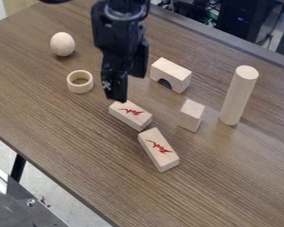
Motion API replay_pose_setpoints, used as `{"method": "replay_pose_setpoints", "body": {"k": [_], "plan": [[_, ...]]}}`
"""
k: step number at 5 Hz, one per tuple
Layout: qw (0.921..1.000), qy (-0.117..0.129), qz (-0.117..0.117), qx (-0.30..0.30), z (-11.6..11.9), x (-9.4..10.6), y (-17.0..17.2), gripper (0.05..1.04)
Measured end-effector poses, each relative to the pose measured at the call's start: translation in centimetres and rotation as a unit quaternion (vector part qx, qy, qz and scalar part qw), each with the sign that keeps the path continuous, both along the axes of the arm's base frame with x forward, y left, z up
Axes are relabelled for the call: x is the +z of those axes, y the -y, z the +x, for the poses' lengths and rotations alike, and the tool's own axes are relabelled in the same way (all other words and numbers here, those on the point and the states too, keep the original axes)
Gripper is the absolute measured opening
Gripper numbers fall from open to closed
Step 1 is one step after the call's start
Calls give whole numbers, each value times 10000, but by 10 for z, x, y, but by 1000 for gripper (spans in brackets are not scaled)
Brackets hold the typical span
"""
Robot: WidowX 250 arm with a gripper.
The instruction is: Place the white cuboid on the whire arc
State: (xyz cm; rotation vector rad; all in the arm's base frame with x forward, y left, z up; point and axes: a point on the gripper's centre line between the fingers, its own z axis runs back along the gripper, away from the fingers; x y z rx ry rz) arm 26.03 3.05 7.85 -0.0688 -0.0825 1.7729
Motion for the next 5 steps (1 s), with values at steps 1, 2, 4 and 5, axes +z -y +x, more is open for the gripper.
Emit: {"method": "replay_pose_setpoints", "body": {"k": [1,2,4,5], "plan": [[9999,-96,33,-100,0,-15,3,1000],[9998,-127,-45,-134,0,-26,8,999],[9992,-57,-339,-179,0,-49,18,999],[9990,17,-397,-214,3,-55,20,999]]}}
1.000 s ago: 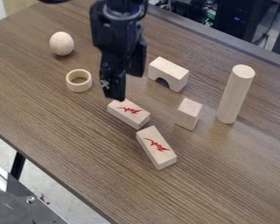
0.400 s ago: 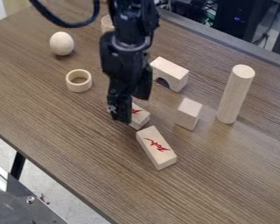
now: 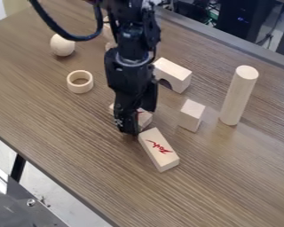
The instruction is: Place the white cuboid on the whire arc
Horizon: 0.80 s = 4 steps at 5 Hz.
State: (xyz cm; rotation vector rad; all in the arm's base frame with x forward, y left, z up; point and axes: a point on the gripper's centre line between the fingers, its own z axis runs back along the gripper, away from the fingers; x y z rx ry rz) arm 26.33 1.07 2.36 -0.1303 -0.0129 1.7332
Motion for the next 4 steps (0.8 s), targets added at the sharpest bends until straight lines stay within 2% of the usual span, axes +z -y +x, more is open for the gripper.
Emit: {"method": "replay_pose_setpoints", "body": {"k": [1,2,3,4], "plan": [[10000,-21,-1,-21,2,-4,0,951],[10000,-10,-3,-64,7,-4,0,664],[9997,-104,40,-209,6,-3,2,559],[9994,158,36,-296,16,23,13,559]]}}
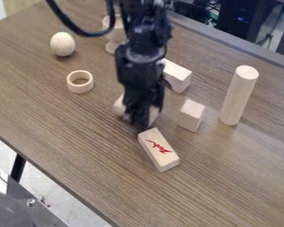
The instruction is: Place the white cuboid on the whire arc
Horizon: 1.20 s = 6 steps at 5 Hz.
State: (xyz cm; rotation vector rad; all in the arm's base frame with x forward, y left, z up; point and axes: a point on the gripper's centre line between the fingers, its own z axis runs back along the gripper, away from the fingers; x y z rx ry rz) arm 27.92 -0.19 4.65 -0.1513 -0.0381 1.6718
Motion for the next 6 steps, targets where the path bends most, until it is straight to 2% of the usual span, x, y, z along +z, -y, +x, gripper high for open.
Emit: {"method": "replay_pose_setpoints", "body": {"k": [1,2,3,4,5,6], "plan": [[9996,272,-75,-86,11,31,12,559],[9985,354,80,-400,20,46,29,559],[9963,192,453,-711,32,35,44,558],[9937,22,683,-887,45,18,49,558],[9937,-55,733,-846,56,11,50,558],[9959,20,600,-671,66,19,49,558]]}}
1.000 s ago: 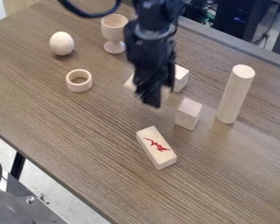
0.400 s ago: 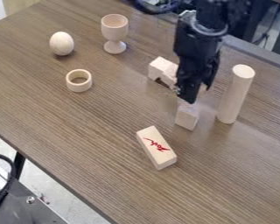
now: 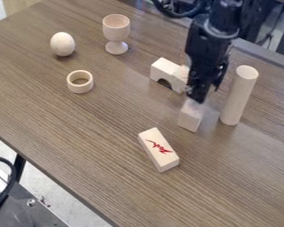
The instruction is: Place the white cuboid on the whire arc
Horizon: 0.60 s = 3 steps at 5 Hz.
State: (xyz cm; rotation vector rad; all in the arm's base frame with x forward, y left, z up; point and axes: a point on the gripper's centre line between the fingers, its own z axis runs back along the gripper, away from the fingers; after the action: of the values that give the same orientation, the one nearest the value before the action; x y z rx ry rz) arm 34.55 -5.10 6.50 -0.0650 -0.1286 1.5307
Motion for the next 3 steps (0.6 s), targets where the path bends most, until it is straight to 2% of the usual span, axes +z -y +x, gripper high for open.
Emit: {"method": "replay_pose_setpoints", "body": {"k": [1,3], "plan": [[9998,61,-101,155,8,9,-4,558],[9985,17,-218,501,13,5,-20,559]]}}
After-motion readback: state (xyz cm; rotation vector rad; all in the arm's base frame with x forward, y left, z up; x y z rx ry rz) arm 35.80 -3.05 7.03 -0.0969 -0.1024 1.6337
